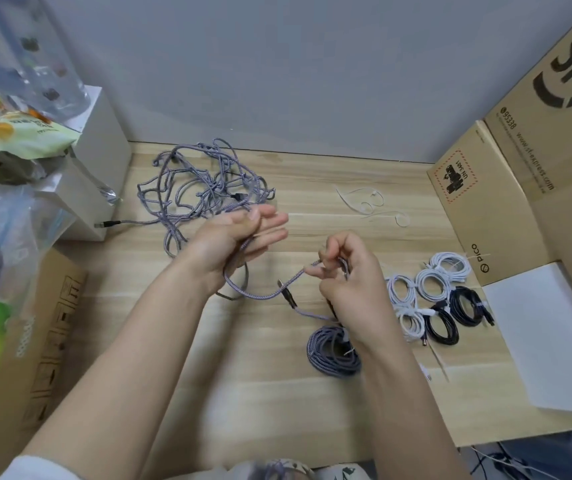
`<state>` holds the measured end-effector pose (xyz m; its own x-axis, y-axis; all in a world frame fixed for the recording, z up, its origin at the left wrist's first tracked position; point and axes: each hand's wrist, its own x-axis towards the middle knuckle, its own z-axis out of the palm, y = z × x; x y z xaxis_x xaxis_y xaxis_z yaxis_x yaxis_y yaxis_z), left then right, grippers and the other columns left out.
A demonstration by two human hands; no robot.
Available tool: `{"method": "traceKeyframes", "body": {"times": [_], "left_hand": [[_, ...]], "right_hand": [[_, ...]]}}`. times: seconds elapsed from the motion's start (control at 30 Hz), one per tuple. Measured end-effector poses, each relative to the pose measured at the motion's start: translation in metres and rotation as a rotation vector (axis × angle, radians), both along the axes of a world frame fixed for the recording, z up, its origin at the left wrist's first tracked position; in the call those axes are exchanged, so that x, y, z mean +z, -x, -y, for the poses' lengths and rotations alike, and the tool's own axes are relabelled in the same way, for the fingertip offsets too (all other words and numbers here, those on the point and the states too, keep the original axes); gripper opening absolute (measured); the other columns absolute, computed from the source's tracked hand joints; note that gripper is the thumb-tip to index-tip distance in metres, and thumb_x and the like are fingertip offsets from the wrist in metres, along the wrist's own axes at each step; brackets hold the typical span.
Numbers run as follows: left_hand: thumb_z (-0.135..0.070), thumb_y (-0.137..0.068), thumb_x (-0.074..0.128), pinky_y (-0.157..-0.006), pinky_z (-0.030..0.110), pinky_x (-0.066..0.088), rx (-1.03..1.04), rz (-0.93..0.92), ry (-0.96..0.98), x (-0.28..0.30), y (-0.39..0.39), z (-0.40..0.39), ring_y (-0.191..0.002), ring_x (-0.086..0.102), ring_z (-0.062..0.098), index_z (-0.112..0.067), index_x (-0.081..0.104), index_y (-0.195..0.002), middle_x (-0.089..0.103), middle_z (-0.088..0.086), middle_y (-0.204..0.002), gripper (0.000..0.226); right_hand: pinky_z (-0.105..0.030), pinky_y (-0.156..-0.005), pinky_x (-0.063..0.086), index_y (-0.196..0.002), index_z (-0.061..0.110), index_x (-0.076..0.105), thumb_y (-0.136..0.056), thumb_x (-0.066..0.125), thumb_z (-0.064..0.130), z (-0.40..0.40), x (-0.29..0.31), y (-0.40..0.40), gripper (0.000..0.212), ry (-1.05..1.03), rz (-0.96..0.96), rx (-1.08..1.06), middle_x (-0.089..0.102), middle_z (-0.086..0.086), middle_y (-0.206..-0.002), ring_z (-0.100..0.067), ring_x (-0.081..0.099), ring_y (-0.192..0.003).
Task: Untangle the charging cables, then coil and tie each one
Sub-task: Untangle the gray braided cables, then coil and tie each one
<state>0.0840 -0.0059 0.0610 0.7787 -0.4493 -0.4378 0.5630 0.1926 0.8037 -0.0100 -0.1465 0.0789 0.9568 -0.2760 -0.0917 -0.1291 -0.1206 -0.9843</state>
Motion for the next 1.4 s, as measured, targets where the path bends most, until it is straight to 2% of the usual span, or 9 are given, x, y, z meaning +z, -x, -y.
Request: {"method": "traceKeyframes", "body": {"times": [0.2,0.3,0.4,0.5,0.7,0.9,1.07,1.23,1.4], "left_hand": [[-0.034,-0.09,0.047,-0.094,0.029,0.035,0.015,0.128,-0.015,0.011,0.029,0.015,-0.102,0.062,0.001,-0.024,0.065,-0.093,0.072,-0.014,-0.097,0.02],[-0.036,-0.081,0.053,-0.068,0.022,0.051,0.036,0.135,0.04,0.009,0.041,0.024,-0.085,0.062,0.015,-0.025,0.07,-0.09,0.07,-0.01,-0.083,0.023],[-0.037,-0.087,0.05,-0.043,0.016,0.043,0.015,0.217,-0.039,0.007,0.048,0.028,-0.081,0.054,0.022,-0.03,0.074,-0.084,0.064,-0.007,-0.083,0.024],[-0.022,-0.097,0.045,-0.052,0.01,0.045,0.041,0.234,-0.046,0.008,0.046,0.027,-0.069,0.061,0.005,-0.019,0.068,-0.078,0.066,-0.002,-0.086,0.03],[-0.023,-0.098,0.038,-0.069,0.026,0.042,0.191,0.048,-0.001,0.016,0.022,0.011,-0.063,0.063,0.006,-0.02,0.041,-0.065,0.067,-0.008,-0.064,0.034],[-0.028,-0.093,0.045,-0.078,0.029,0.043,0.073,0.225,0.027,0.013,0.04,0.028,-0.086,0.06,0.013,-0.021,0.072,-0.071,0.071,-0.002,-0.09,0.036],[-0.031,-0.081,0.051,-0.079,0.034,0.04,0.077,0.12,0.12,0.008,0.049,0.027,-0.092,0.054,0.024,-0.021,0.076,-0.068,0.068,0.008,-0.098,0.029],[-0.024,-0.086,0.048,-0.062,0.023,0.042,0.292,-0.071,0.314,0.01,0.048,0.025,-0.059,0.053,0.013,-0.018,0.061,-0.045,0.058,-0.003,-0.054,0.044],[-0.026,-0.078,0.056,-0.05,0.016,0.037,0.481,-0.367,0.495,-0.008,0.017,-0.002,-0.045,0.047,0.001,-0.025,0.05,-0.055,0.051,-0.012,-0.054,0.024]], "right_hand": [[-0.012,-0.075,0.043,-0.093,0.021,0.052,-0.084,0.047,-0.012,-0.021,-0.007,-0.007,0.034,0.018,-0.091,0.03,0.056,0.012,-0.096,0.0,0.052,-0.08],[-0.02,-0.061,0.045,-0.107,0.019,0.054,-0.088,0.052,0.002,-0.032,-0.01,-0.008,0.026,-0.022,-0.141,0.117,0.058,0.006,-0.08,-0.003,0.052,-0.059],[-0.019,-0.049,0.036,-0.102,0.022,0.058,-0.093,0.047,0.007,-0.037,-0.013,-0.009,0.021,0.036,-0.169,0.075,0.052,0.01,-0.062,0.0,0.045,-0.046],[-0.019,-0.052,0.03,-0.084,0.022,0.059,-0.097,0.046,0.009,-0.034,-0.011,-0.008,0.022,0.02,-0.116,0.044,0.048,0.01,-0.057,-0.001,0.039,-0.049],[-0.011,-0.038,0.018,-0.068,0.015,0.05,-0.098,0.041,0.008,-0.023,0.004,-0.004,0.032,-0.203,-0.159,0.024,0.032,0.014,-0.044,0.001,0.023,-0.037],[-0.006,-0.045,0.035,-0.084,0.018,0.052,-0.097,0.048,0.016,-0.031,0.011,-0.011,0.014,-0.178,-0.114,0.122,0.05,0.022,-0.044,0.008,0.047,-0.042],[-0.007,-0.056,0.038,-0.092,0.014,0.055,-0.098,0.046,0.01,-0.028,0.007,-0.004,0.011,-0.146,-0.119,0.247,0.055,0.023,-0.056,0.01,0.05,-0.054],[-0.025,-0.058,0.033,-0.052,0.015,0.05,-0.08,0.055,0.029,-0.031,0.009,-0.001,0.031,-0.065,-0.139,0.223,0.047,-0.007,-0.057,-0.011,0.043,-0.057],[-0.028,-0.05,0.025,-0.042,0.009,0.038,-0.076,0.058,0.022,-0.023,0.032,0.015,0.041,0.169,0.187,0.238,0.031,-0.013,-0.049,-0.012,0.03,-0.049]]}}
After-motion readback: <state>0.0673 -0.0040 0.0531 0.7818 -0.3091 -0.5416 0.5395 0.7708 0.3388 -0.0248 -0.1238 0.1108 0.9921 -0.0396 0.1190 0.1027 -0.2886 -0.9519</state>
